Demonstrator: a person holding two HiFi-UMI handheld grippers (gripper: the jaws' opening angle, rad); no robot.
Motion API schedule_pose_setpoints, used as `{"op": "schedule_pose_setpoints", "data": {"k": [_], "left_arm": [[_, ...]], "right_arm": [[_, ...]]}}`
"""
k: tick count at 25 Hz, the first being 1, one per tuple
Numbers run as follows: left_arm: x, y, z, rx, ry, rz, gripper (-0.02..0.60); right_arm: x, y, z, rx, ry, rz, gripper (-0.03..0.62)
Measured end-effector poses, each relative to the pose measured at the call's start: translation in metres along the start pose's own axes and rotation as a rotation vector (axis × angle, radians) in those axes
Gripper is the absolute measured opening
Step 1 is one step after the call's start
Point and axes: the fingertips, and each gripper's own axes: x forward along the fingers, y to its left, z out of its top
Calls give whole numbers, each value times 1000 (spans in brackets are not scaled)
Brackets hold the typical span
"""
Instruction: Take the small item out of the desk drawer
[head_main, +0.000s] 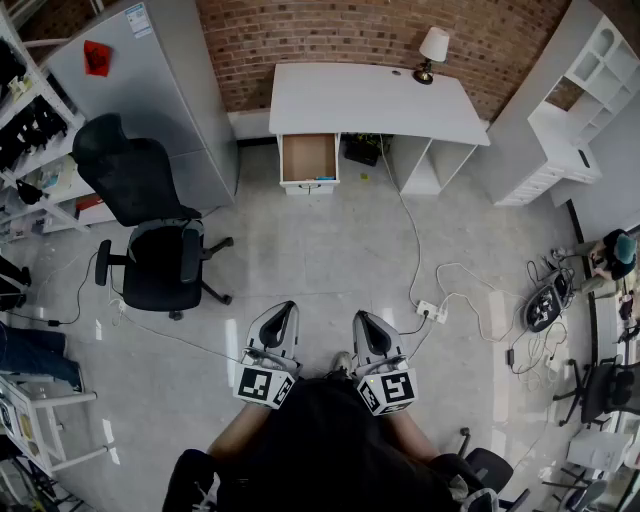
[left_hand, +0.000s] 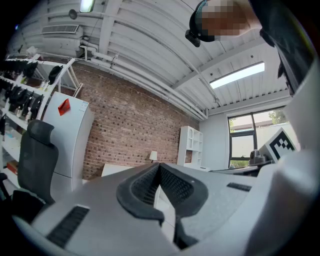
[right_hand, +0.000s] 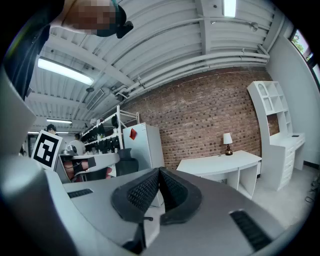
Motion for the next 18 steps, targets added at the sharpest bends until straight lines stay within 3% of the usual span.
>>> {"op": "schedule_pose_setpoints", "data": {"k": [18], "left_arm": [[23, -22, -9, -2, 5, 13, 8]], "right_arm": [[-6, -30, -3, 6, 5, 29, 18]]}}
